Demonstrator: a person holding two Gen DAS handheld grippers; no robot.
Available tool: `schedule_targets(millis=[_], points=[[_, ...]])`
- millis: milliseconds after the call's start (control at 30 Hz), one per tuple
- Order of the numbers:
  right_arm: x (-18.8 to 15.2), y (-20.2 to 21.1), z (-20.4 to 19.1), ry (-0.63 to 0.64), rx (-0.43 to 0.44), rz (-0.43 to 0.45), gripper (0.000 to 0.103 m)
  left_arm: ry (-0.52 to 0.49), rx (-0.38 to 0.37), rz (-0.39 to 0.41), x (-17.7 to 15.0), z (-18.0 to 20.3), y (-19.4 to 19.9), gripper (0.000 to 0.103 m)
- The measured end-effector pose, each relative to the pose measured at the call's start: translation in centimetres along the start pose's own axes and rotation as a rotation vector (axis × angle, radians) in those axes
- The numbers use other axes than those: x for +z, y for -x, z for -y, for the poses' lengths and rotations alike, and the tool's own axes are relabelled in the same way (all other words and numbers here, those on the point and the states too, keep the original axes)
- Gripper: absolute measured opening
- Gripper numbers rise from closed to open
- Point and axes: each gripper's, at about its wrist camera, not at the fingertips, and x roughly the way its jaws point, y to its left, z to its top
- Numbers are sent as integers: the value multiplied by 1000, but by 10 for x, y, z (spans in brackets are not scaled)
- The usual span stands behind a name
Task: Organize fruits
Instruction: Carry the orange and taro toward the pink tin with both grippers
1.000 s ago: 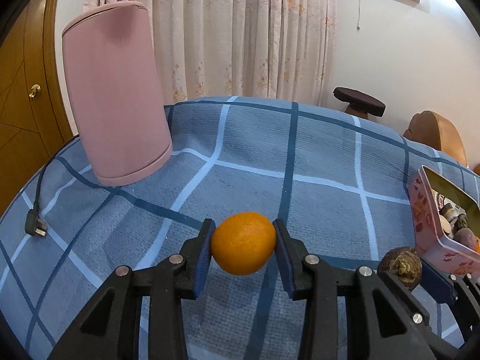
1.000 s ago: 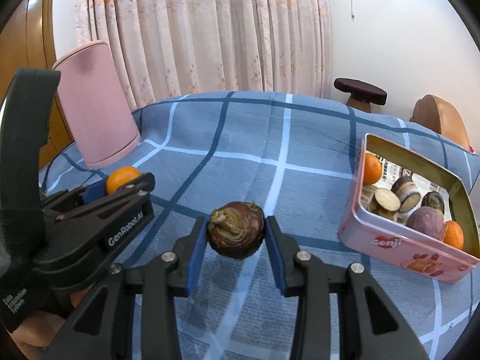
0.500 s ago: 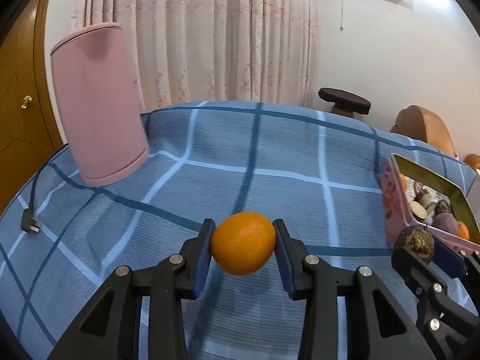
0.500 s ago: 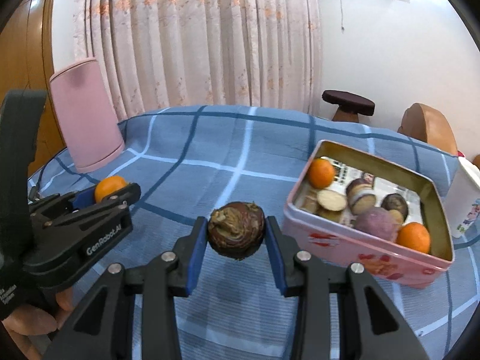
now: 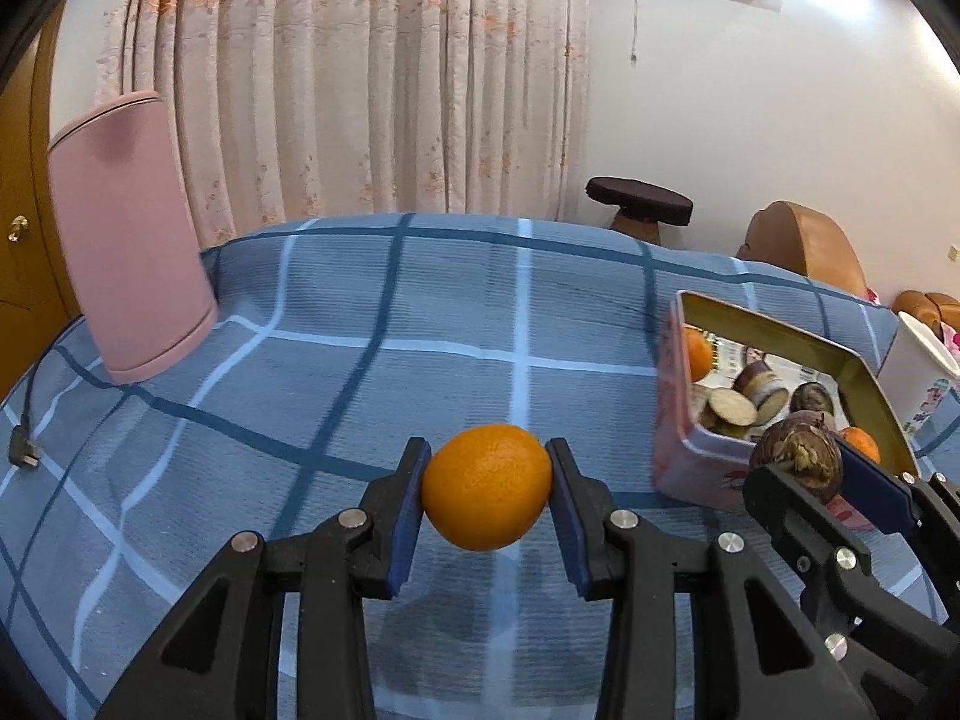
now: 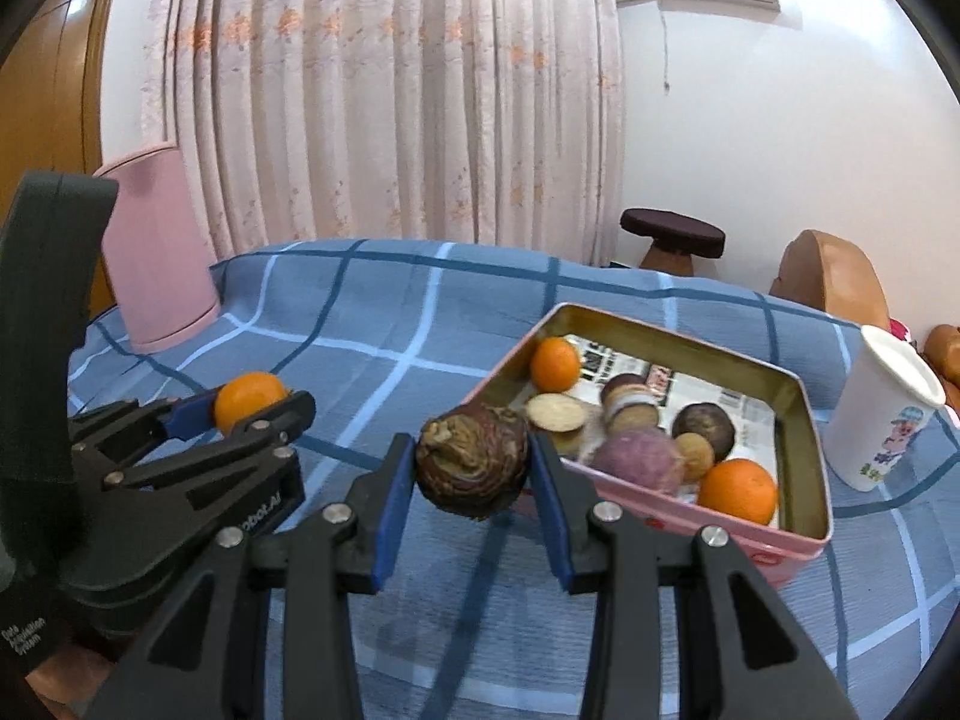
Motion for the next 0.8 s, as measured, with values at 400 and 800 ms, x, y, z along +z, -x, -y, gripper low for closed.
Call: schedule_targets(millis=[400, 800], points=[[11, 15, 72, -178, -97, 65, 41, -90, -93, 45, 13, 61, 1, 41], [21, 12, 125, -262, -249, 75, 41, -149, -190, 15, 31, 120, -17, 41]])
